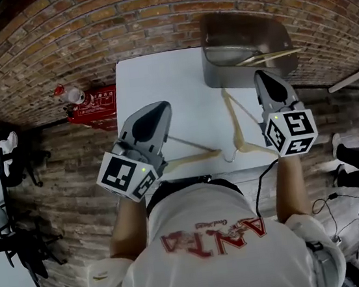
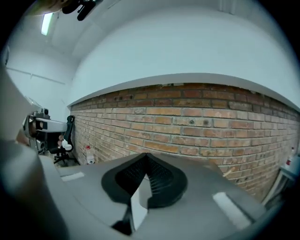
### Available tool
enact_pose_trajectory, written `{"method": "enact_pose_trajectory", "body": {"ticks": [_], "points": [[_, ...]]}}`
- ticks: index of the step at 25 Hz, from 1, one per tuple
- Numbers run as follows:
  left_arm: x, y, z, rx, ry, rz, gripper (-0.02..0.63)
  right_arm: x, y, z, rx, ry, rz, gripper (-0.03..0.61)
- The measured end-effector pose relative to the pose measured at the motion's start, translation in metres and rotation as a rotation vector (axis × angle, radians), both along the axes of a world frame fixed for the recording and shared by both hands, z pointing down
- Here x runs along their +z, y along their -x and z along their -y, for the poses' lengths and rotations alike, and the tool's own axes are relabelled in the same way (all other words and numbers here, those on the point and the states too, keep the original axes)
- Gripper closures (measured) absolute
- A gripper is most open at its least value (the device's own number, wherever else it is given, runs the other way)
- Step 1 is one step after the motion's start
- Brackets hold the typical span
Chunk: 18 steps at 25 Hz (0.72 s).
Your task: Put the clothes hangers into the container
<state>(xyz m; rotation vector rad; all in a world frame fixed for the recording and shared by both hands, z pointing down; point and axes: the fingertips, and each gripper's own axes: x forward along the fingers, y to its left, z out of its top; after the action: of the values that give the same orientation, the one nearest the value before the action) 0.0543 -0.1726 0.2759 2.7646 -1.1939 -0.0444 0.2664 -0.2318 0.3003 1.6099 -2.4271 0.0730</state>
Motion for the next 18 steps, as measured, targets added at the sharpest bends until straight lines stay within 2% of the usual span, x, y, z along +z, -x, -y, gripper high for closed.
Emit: {"method": "enact_pose_trajectory", "body": {"ticks": [9, 18], "points": [[-0.017, 0.044, -0.021, 0.046, -0.042, 0.015, 0.604, -0.016, 0.066, -0.064, -0.001, -0.079, -0.027, 0.575], [-0.019, 0.104, -0.05, 0.069, -0.063, 0.004, 0.604, -0.018, 0.126, -0.101, 0.018, -0.062, -0.024, 0.575]]}}
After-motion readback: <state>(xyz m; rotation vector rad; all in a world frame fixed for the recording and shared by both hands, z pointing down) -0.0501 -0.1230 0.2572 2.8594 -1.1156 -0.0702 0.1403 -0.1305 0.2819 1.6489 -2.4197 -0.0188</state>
